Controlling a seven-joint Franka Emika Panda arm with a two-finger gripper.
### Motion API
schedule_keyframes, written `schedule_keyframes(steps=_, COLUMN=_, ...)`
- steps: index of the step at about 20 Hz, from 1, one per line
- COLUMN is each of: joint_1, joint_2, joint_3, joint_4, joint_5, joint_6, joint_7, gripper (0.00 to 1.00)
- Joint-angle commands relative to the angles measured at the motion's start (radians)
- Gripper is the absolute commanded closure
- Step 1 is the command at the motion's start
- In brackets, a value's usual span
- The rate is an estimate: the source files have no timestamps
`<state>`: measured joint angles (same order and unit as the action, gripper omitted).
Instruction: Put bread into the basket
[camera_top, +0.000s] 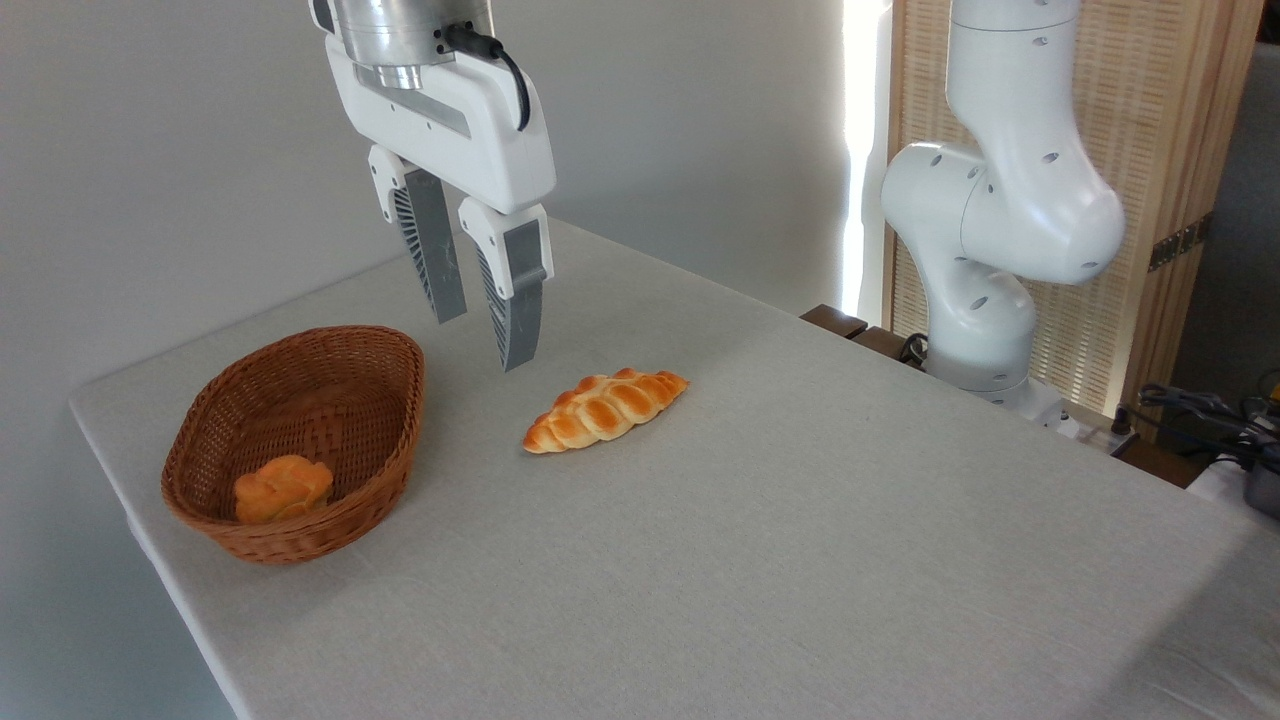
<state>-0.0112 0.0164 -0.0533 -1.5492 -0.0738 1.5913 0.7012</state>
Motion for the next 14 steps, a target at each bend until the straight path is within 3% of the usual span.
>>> schedule_keyframes(steps=1, joint_1=-0.016, joint_2=-0.01, joint_3=0.038, joint_4=0.001, joint_5=-0.008, joint_6=-0.033, joint_7=-0.011, gripper=0.0)
schedule_keyframes(steps=3, joint_1=-0.027, joint_2=-0.013, joint_3=0.064, joint_4=0.001, joint_5=-0.009, joint_6=-0.033, joint_7=-0.005, gripper=0.0)
schedule_keyframes(steps=14, joint_1=-0.029, joint_2=-0.013, joint_3=0.064, joint_4=0.001, joint_5=0.012, joint_6=-0.03, joint_7=0.03, gripper=0.0)
